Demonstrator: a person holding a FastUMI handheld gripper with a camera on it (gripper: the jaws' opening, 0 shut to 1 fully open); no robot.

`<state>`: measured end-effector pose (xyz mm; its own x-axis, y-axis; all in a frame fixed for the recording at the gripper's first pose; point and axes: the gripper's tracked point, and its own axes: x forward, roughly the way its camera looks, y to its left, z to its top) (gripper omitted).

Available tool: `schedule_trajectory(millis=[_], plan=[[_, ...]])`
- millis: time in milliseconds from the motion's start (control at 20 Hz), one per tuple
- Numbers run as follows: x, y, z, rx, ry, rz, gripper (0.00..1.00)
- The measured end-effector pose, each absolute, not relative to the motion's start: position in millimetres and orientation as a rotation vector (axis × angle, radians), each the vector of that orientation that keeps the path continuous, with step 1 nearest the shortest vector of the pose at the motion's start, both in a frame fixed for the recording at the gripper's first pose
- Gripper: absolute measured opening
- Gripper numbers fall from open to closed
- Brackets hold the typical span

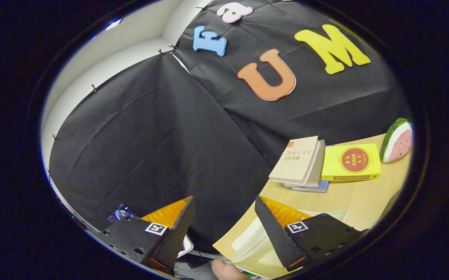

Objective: Open the storage box then place both shoes into the box .Put the left shoe in first, then the right shoe, with the right side of both shoes facing outward in a uniform manner.

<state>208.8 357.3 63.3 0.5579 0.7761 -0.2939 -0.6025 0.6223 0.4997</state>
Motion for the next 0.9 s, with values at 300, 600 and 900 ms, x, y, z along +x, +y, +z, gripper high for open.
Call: schedule_trajectory(millis=[300,600,900], plan=[[226,225,45,0.245,0.446,0.642,0.95],[247,91,-4,0.133,0.429,0.434,0.95],[259,4,-74,0.023,0.486,0.282,0.94]])
